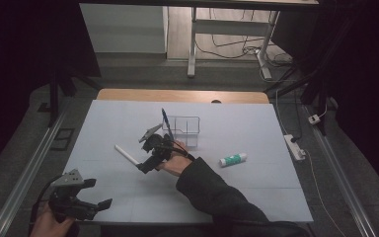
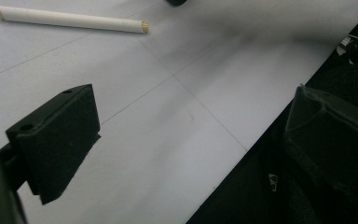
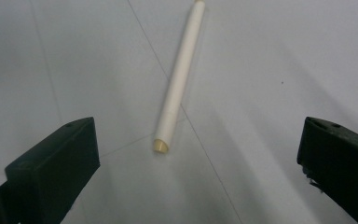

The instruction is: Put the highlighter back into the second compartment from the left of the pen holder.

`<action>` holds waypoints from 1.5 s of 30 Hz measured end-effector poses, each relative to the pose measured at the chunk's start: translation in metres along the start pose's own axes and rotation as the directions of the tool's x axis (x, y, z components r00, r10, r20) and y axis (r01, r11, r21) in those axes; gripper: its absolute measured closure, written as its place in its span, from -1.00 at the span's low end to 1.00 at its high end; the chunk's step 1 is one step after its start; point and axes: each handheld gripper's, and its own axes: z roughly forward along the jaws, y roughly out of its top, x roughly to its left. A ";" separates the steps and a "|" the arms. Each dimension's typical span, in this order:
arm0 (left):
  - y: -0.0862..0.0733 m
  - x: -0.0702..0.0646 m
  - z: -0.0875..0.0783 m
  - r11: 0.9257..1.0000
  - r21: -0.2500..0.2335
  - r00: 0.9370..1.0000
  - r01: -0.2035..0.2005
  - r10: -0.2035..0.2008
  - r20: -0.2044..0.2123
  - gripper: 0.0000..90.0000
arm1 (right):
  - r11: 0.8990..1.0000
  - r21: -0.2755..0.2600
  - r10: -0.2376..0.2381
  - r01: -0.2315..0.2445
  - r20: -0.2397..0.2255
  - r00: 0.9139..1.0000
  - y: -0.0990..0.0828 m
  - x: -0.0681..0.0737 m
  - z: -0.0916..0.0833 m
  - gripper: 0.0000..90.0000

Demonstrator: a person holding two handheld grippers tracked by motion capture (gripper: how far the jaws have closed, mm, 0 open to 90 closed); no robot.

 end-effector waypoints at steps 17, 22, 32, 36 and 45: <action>0.000 0.000 0.000 1.000 0.002 1.000 -0.001 0.001 0.003 -0.93 | 0.997 0.077 0.000 -0.002 0.026 1.000 0.001 0.010 0.046 -0.50; 0.000 0.000 0.000 1.000 0.002 1.000 -0.001 0.001 0.003 -0.93 | 0.996 0.086 -0.039 0.038 0.011 0.999 0.004 0.013 0.043 0.07; 0.000 0.000 0.000 1.000 0.002 1.000 -0.004 0.004 0.002 -0.93 | 0.991 0.129 -0.021 0.022 -0.009 1.000 0.009 0.015 0.041 0.74; 0.000 0.000 0.000 1.000 -0.002 1.000 0.001 -0.001 0.002 -0.94 | 0.990 0.142 0.010 -0.008 -0.015 1.000 0.009 0.012 0.041 0.76; -0.001 0.003 -0.002 1.000 -0.023 1.000 0.019 -0.019 0.021 -0.97 | 0.994 0.101 0.042 -0.038 -0.032 0.999 0.005 0.009 0.035 0.76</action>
